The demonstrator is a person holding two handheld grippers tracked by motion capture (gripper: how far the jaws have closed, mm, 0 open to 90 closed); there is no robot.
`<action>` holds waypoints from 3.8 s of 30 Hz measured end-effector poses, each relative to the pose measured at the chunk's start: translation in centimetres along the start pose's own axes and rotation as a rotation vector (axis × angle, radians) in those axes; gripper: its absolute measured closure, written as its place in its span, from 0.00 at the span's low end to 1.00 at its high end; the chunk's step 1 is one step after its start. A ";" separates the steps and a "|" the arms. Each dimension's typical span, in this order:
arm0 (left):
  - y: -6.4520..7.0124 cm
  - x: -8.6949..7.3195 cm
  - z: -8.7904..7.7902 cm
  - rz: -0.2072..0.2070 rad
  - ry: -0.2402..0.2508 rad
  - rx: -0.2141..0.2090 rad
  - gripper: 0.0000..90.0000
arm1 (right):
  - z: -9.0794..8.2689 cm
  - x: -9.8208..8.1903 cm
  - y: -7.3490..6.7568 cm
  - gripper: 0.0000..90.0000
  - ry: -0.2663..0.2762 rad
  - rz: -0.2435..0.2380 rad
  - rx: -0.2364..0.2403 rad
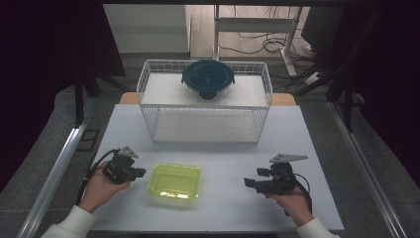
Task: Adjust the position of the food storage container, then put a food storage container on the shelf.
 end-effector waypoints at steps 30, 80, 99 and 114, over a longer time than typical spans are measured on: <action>6.6 2.0 2.9 0.096 -0.049 -0.122 1.00 | 0.1 -0.2 0.0 0.29 -0.011 0.002 -0.001; 8.7 5.1 3.0 0.118 0.033 -0.152 1.00 | -0.2 -0.2 0.0 0.29 0.000 0.003 -0.005; 8.1 5.8 0.7 -0.153 0.235 -0.221 0.31 | 0.7 -0.6 -0.7 0.29 -0.031 -0.016 0.013; 8.7 5.8 1.6 -0.202 0.222 -0.298 0.27 | 1.6 -0.7 -1.6 0.27 -0.052 -0.016 0.040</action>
Point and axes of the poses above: each handheld gripper's, and its own axes: z roughly forward along the jaws, x roughly out of its top, y roughly to its right, the point moved 8 cm from there along z, roughly forward along the jaws, and after that the axes turned 2 degrees about x, right-handed, at the moved point
